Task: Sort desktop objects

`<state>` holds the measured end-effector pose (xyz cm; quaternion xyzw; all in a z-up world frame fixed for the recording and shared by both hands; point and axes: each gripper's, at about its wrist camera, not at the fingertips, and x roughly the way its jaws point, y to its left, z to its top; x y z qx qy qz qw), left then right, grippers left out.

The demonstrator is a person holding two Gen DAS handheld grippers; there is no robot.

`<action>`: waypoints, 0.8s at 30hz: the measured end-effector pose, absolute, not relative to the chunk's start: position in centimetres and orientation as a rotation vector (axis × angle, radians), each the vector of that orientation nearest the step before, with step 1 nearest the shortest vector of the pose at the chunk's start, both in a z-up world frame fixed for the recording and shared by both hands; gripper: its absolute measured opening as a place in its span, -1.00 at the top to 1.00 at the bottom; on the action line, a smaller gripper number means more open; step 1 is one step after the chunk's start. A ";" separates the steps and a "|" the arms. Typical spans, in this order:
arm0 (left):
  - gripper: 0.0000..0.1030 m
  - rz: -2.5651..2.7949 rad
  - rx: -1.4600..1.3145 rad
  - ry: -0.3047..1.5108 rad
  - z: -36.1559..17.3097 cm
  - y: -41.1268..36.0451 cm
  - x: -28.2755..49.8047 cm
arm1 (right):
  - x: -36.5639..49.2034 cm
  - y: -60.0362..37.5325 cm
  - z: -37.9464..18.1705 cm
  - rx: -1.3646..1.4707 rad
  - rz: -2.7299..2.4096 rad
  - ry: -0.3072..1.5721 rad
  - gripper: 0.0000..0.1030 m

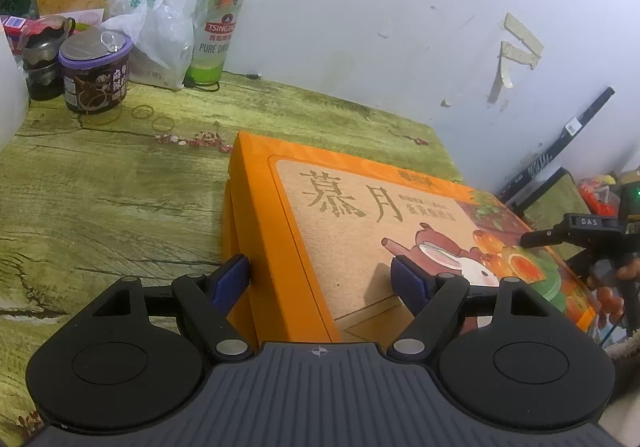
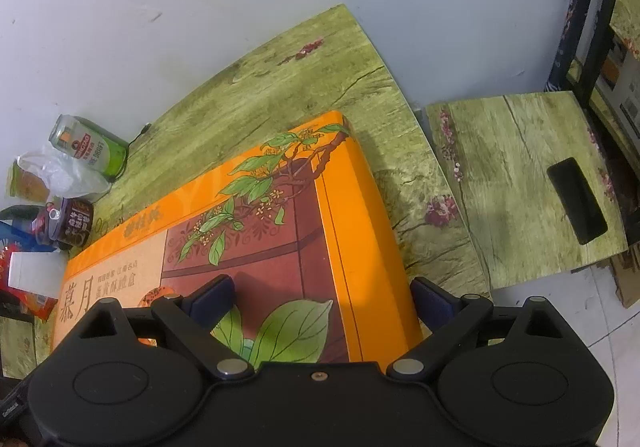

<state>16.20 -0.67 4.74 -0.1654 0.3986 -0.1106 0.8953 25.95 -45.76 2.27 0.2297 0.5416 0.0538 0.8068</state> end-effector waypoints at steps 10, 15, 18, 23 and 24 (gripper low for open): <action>-0.51 -0.221 -0.366 0.837 4.4 -0.6 15.9 | 26.4 -45.4 2.5 0.459 0.122 1.159 -0.84; -0.50 -0.215 -0.374 0.842 4.3 -0.7 15.8 | 26.5 -45.4 2.5 0.451 0.128 1.164 -0.84; -0.50 -0.211 -0.377 0.847 4.1 -0.7 15.8 | 26.5 -45.4 2.4 0.449 0.131 1.168 -0.84; -0.50 -0.205 -0.395 0.864 3.7 -0.5 15.8 | 26.6 -45.3 2.2 0.445 0.134 1.173 -0.84; -0.50 -0.204 -0.398 0.867 3.6 -0.4 15.8 | 26.6 -45.3 2.2 0.444 0.134 1.172 -0.84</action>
